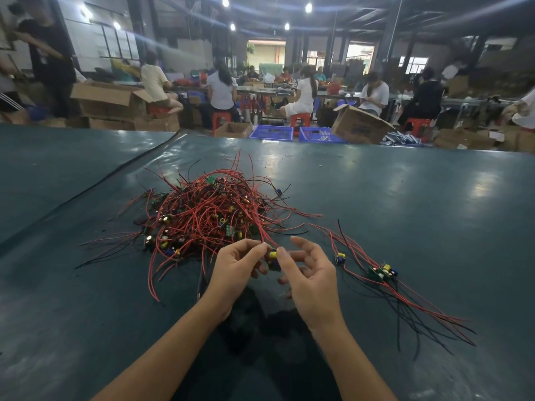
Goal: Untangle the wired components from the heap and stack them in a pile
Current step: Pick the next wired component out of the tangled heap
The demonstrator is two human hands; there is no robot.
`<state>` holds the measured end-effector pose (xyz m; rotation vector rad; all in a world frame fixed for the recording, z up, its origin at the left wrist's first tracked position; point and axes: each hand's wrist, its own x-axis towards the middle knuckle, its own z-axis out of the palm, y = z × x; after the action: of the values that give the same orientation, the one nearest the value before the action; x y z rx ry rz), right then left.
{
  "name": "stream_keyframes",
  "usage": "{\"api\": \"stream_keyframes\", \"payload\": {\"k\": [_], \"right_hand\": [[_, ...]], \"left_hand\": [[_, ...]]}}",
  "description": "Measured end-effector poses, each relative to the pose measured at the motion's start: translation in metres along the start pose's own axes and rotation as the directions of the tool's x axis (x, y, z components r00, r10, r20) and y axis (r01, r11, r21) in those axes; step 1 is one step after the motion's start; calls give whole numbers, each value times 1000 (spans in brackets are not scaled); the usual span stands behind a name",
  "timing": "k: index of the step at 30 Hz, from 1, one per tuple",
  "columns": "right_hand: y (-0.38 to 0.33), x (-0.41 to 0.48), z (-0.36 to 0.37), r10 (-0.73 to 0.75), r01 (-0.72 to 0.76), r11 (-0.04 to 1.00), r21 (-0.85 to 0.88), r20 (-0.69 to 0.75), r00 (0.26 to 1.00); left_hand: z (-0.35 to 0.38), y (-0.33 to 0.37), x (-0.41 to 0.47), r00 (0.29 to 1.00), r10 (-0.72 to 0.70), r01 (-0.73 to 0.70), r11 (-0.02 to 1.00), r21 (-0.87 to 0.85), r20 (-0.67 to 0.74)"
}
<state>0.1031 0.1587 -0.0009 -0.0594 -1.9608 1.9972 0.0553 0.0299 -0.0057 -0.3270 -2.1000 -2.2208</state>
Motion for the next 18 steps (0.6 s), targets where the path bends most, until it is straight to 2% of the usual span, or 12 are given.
{"api": "stream_keyframes", "payload": {"k": [4,7,13,18], "right_hand": [[-1,0,1,-26,24,999,22,72,997],[1,1,1,18,-19,1000,18,23,1000],[7,6,-2,200,-192,977,90,-89,976],[6,8,-2,227,-212,969,128,-113,967]], "left_hand": [[0,0,-3,994,16,-20,999,32,106],[1,-1,-3,993,0,-7,998,59,120],[2,-4,0,998,-21,19,999,35,58],[3,-3,2,998,-67,67,997,-33,-20]]}}
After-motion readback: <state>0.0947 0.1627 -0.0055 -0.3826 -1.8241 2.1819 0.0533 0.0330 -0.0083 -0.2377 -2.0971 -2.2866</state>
